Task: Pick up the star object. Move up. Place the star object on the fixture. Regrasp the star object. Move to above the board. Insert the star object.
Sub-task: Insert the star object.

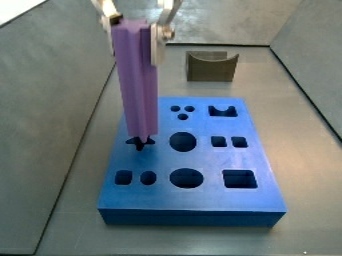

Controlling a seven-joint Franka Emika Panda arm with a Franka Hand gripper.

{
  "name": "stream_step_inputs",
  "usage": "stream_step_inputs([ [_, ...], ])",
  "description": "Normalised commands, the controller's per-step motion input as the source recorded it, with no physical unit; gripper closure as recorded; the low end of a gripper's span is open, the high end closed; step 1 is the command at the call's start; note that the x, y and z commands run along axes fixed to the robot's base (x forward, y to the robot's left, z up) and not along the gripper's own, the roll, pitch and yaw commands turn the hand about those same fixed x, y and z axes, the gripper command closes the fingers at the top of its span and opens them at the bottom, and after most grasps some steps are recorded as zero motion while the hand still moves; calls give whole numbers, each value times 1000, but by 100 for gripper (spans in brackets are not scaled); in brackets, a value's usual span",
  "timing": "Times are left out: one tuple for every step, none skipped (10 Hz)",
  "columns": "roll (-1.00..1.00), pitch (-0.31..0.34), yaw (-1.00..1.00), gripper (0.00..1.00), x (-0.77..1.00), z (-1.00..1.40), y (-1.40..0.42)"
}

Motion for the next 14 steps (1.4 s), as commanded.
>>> stream_step_inputs([
  [9,20,-146,100,0,-260,0],
  [3,23,-149,100,-3,-294,0],
  [0,4,-154,100,-54,-337,17],
  [0,0,-169,100,-114,-234,46],
  [-30,0,-160,100,-17,-71,74],
  [-13,16,-177,100,0,-29,94],
  [0,19,-214,100,0,-83,106],
  [0,26,-214,100,54,-169,86],
  [-4,40,-403,100,220,-306,23],
  [-20,33,-423,100,146,-429,0],
  [-3,50,-454,100,126,-406,0],
  [0,66,-523,100,200,-349,0],
  [-14,21,-437,100,60,-443,0],
  [-1,0,-406,100,0,-551,0],
])
